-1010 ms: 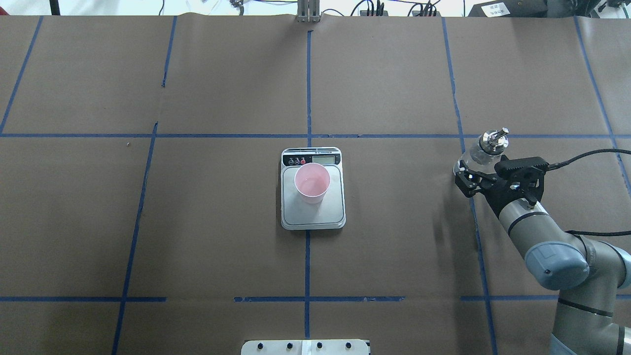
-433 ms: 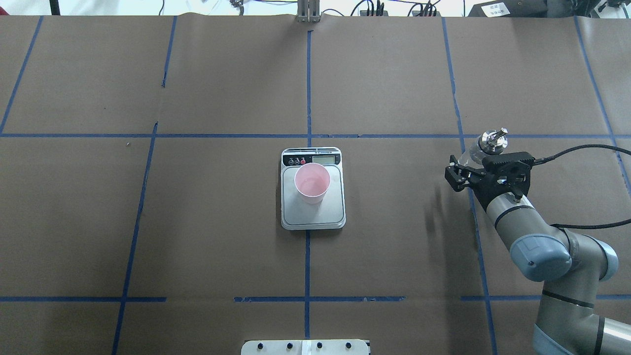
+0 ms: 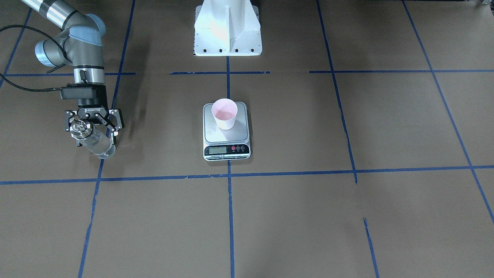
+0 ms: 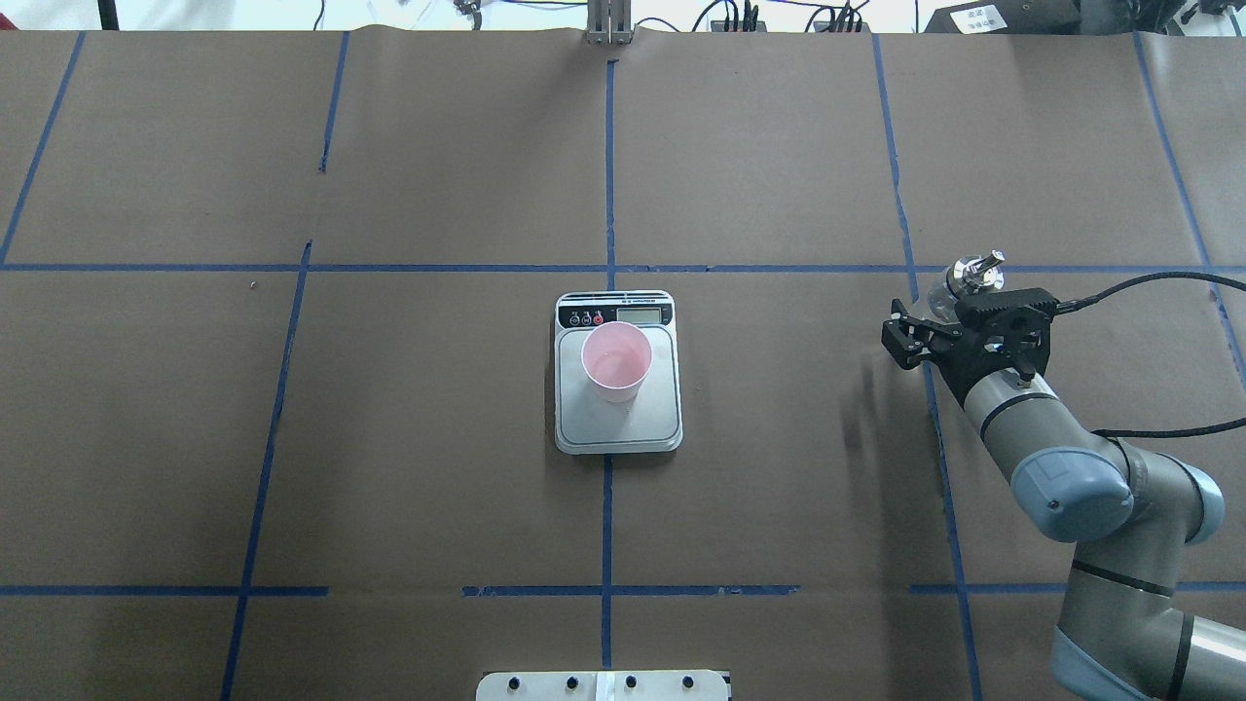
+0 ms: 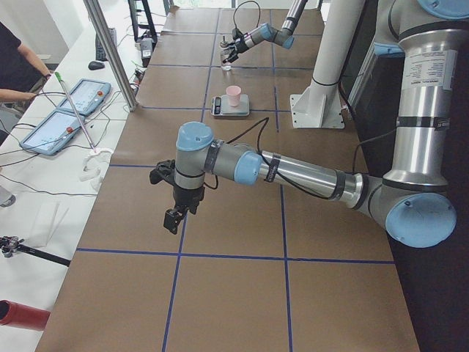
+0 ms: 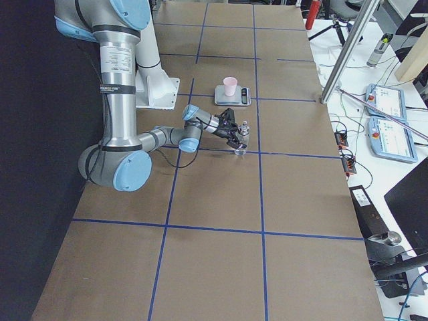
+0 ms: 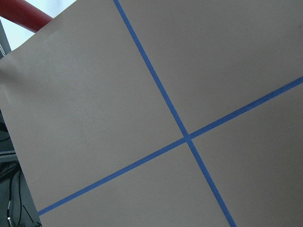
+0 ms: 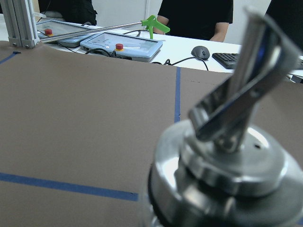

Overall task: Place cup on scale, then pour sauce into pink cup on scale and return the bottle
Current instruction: 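Lift the sauce bottle with the right gripper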

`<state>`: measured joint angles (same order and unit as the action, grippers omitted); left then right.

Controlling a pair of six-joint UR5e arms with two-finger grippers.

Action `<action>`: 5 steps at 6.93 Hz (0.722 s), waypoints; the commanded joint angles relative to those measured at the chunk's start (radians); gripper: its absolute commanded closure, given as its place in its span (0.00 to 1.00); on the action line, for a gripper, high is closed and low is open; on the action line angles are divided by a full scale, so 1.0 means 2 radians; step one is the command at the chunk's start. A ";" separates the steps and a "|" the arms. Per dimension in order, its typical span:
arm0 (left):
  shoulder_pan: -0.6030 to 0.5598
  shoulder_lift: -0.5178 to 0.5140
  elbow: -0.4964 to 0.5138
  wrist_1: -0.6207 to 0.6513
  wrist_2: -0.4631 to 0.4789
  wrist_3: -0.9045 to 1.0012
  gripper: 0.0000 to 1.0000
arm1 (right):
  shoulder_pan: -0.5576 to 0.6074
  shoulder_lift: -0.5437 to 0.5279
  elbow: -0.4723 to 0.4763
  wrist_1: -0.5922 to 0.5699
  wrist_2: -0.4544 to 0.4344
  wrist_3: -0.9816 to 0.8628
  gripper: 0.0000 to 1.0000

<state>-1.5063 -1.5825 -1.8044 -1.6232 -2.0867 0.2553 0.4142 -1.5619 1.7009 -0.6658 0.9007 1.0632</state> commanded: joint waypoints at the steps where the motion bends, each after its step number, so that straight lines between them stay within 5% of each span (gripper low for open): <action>1: 0.000 -0.002 -0.002 0.002 0.000 -0.001 0.00 | 0.003 0.000 0.000 0.000 0.001 -0.004 0.00; 2: 0.000 -0.003 -0.003 0.002 0.001 -0.001 0.00 | 0.003 0.000 -0.001 0.000 0.001 -0.004 0.02; 3: 0.000 -0.003 -0.004 0.002 0.001 -0.001 0.00 | 0.005 0.000 0.000 0.000 0.003 -0.004 0.31; 4: 0.000 -0.003 -0.004 0.002 0.001 -0.001 0.00 | 0.006 -0.001 0.000 0.003 0.007 0.001 0.82; 5: -0.002 -0.003 -0.009 0.002 0.001 -0.001 0.00 | 0.012 -0.007 -0.001 0.032 0.009 0.001 1.00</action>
<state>-1.5075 -1.5882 -1.8145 -1.6189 -2.0847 0.2531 0.4278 -1.5660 1.7007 -0.6484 0.9126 1.0626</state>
